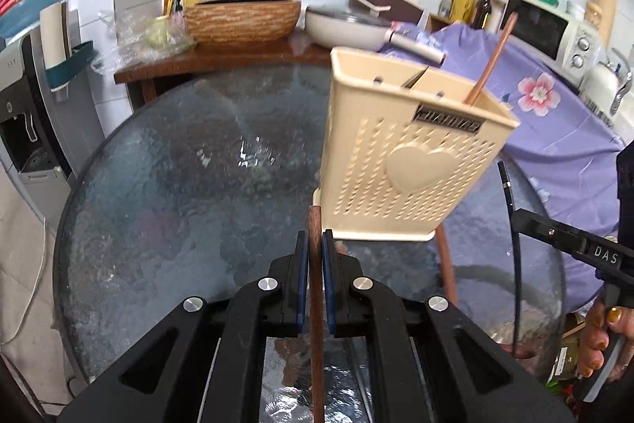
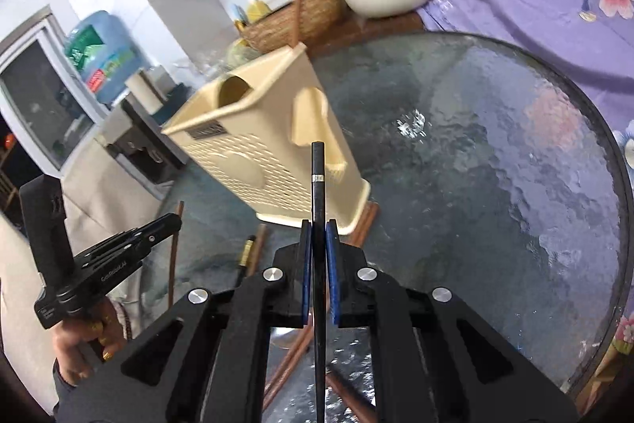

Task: Organize utensils
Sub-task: 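Lift the brown chopstick with the left tool over the holder while the right tool carries its chopstick there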

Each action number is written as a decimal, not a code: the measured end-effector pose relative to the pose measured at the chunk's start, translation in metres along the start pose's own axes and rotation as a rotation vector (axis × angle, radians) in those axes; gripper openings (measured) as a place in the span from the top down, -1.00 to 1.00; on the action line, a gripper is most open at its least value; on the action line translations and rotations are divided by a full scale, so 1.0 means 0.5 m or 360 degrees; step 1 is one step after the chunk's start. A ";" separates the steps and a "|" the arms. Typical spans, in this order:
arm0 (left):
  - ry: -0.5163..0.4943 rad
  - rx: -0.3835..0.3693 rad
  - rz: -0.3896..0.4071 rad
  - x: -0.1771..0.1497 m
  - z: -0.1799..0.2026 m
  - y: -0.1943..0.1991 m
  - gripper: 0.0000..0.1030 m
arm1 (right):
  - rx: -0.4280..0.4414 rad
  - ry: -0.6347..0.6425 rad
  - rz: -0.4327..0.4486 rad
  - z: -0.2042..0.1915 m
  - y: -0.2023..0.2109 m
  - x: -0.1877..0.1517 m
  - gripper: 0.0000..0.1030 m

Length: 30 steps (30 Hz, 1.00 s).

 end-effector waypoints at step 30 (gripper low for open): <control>-0.0024 -0.0085 0.0451 0.128 0.026 0.239 0.87 | 0.0120 0.0460 0.0312 -0.206 0.212 0.079 0.85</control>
Point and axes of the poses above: each gripper's, at about its wrist camera, not at the fingertips, and y roughly against the way its jaws point, z to its right, x to its top, the point moved 9 cm from there along -y, roughly the way its jaws point, and after that the axes turned 7 degrees about x, right-handed, at the moved point
